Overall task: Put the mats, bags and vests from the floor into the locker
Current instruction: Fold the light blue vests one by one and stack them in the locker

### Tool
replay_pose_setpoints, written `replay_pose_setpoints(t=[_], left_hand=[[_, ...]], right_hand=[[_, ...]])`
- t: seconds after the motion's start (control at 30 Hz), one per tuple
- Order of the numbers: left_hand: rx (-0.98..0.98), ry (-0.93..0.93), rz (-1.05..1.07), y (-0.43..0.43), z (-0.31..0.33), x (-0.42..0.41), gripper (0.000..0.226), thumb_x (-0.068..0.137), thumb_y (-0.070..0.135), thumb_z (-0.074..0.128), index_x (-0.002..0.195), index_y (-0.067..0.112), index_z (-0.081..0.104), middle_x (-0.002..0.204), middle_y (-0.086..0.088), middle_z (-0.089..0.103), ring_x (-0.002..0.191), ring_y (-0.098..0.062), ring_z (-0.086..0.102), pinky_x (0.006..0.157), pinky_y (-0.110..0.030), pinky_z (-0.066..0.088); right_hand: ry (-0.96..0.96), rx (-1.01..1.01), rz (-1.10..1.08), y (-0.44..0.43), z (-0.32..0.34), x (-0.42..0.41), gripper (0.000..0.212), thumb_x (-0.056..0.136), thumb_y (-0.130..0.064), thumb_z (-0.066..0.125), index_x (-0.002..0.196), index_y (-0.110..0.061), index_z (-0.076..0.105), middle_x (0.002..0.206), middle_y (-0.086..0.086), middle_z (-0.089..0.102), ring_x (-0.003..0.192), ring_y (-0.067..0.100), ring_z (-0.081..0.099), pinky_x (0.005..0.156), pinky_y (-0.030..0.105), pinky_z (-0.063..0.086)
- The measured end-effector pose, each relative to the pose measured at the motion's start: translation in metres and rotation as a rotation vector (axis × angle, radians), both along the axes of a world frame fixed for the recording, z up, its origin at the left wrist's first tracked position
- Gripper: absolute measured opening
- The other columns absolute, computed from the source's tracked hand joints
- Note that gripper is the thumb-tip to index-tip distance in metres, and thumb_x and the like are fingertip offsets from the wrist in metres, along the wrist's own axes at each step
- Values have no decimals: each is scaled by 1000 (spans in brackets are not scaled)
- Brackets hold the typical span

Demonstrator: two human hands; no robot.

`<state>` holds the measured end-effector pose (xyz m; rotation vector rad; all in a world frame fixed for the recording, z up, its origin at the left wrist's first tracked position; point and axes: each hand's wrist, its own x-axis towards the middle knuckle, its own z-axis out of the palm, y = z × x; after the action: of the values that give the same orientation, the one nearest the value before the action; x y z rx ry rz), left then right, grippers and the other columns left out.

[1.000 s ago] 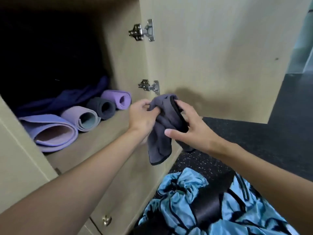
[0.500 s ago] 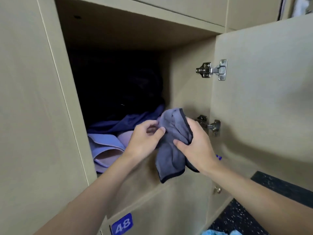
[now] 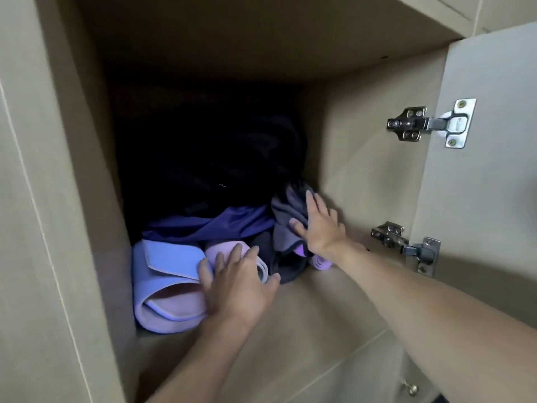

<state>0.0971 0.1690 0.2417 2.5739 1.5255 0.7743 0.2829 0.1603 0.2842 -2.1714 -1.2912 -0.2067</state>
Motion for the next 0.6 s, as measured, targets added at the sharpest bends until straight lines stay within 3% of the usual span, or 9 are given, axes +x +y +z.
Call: replay_pose_setpoints(t=[0.03,0.1,0.4,0.6], left_hand=[[0,-9,3,2,-1,1,69,88,67,47,149,37,34,158,12,30,145,-19,25,115,-46,5],[1,-19,7,3,-1,1,68,87,67,48,147,36,37,157,13,30,145,-17,25,114,-44,7],[-57,-82,-53,3,-5,1,68,84,67,54,144,37,42,154,13,34,142,-20,26,115,-43,14],[-72,-149,-119,-6,-3,0,64,84,60,60,141,34,46,150,8,41,140,-21,29,113,-42,20]], right_hand=[[44,-113,25,6,-6,3,76,98,-54,39,156,-27,-3,165,-6,0,147,28,15,115,49,24],[106,-157,74,13,-17,9,78,97,-60,34,155,-28,-7,165,-6,-2,149,24,10,118,48,16],[129,-12,41,2,-23,5,75,95,-61,40,155,-33,5,164,-9,9,149,19,12,118,43,17],[133,32,5,-29,-19,-3,64,99,-52,37,155,-33,13,162,-9,17,146,23,21,115,48,20]])
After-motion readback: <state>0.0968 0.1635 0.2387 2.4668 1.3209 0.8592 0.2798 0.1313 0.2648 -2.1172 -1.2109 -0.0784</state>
